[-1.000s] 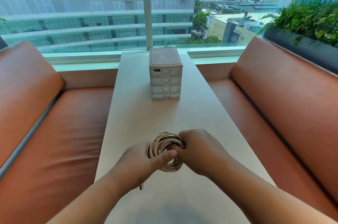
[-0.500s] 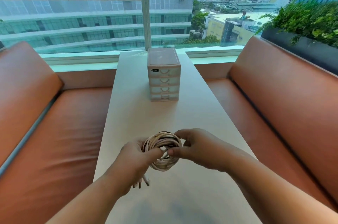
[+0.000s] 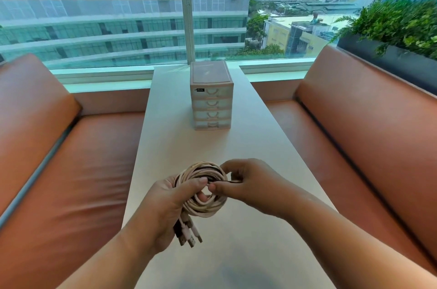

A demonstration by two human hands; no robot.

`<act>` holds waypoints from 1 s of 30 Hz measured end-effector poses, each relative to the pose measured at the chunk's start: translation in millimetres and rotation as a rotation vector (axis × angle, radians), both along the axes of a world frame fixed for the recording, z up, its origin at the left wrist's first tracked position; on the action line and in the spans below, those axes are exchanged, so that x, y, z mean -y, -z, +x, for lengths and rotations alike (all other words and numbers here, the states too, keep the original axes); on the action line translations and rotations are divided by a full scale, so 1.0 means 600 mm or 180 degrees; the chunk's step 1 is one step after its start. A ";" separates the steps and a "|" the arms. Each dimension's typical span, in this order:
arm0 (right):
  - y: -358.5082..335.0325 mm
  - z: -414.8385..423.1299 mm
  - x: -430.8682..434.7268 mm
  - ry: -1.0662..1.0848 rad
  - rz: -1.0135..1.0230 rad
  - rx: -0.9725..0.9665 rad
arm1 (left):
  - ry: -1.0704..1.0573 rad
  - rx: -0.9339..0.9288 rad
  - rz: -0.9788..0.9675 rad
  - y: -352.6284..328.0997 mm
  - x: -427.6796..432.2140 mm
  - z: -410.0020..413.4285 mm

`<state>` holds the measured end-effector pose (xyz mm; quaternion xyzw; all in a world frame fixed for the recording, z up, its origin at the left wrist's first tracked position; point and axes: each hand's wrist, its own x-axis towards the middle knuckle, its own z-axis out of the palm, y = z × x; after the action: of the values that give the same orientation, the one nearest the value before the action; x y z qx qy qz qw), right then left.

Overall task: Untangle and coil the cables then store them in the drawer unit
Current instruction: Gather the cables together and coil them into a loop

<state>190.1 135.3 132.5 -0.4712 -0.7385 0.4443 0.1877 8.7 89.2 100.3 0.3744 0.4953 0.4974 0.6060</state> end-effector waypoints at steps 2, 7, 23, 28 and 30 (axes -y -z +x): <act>0.005 -0.007 0.004 -0.0098 -0.0277 -0.0145 | 0.0040 0.0018 0.0056 0.000 0.001 0.005; 0.025 -0.024 0.016 0.0208 -0.0324 -0.0440 | 0.0016 -0.0085 0.0037 0.002 0.002 0.008; 0.055 -0.025 0.005 -0.0016 0.1024 0.1404 | 0.1000 -0.2023 -0.0759 -0.005 -0.002 -0.050; 0.061 -0.020 0.000 -0.0349 0.1327 0.1629 | 0.0872 -0.2506 -0.0585 -0.011 0.008 -0.068; 0.062 -0.022 -0.004 -0.0349 0.1339 0.1719 | 0.0854 -0.2834 -0.0471 -0.004 0.010 -0.064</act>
<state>177.0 137.7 95.6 -0.4824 -0.8611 0.1510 0.0544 -29.8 83.2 102.4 0.5678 0.6884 0.1690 0.4186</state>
